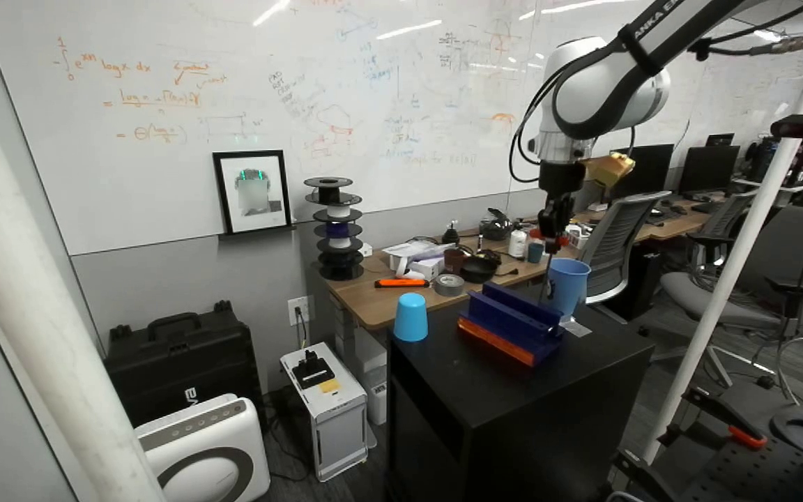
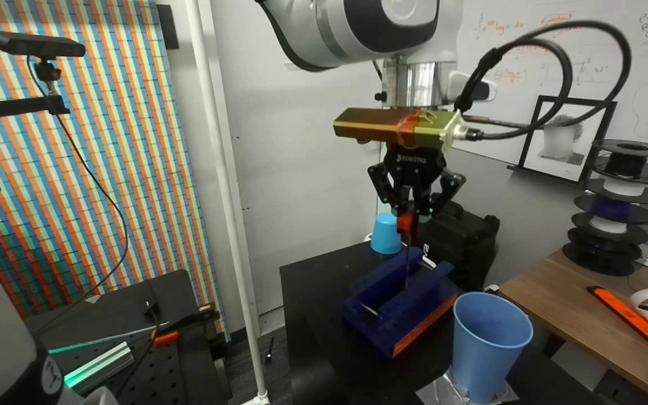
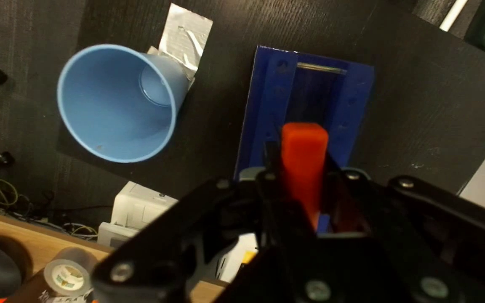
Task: Pick the tool with the orange handle and put it in the cup
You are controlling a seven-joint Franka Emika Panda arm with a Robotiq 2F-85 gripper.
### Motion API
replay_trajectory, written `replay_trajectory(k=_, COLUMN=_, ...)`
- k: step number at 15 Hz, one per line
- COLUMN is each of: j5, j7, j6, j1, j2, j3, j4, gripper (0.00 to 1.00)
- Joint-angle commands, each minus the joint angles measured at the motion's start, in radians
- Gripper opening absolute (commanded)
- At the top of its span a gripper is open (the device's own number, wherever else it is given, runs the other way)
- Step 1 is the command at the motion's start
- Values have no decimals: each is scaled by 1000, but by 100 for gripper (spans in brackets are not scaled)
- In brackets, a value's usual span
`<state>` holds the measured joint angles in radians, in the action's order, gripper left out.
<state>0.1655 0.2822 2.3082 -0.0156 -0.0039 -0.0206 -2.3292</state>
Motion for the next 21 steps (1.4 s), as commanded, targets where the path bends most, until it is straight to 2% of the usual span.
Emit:
replay_trajectory(k=1, j5=-15, j7=0, j6=-40, j1=-33, j2=-194, j3=-36, j4=-45, gripper=9)
replay_trajectory(k=4, j5=-15, j7=-34, j6=-30, j1=-70, j2=-245, j3=-84, j4=-3, gripper=9)
replay_trajectory(k=7, j5=-16, j7=-59, j6=-42, j1=-98, j2=-211, j3=-118, j4=47, gripper=9)
replay_trajectory(k=11, j5=-32, j7=-103, j6=-34, j1=-105, j2=-79, j3=-130, j4=76, gripper=9)
replay_trajectory(k=17, j5=-117, j7=-118, j6=-27, j1=-115, j2=144, j3=-127, j4=135, gripper=9)
replay_trajectory(k=20, j5=-114, j7=-144, j6=-22, j1=-117, j2=182, j3=-124, j4=167, gripper=9)
replay_trajectory(k=21, j5=-111, j7=-155, j6=-32, j1=-117, j2=176, j3=-124, j4=175, gripper=42)
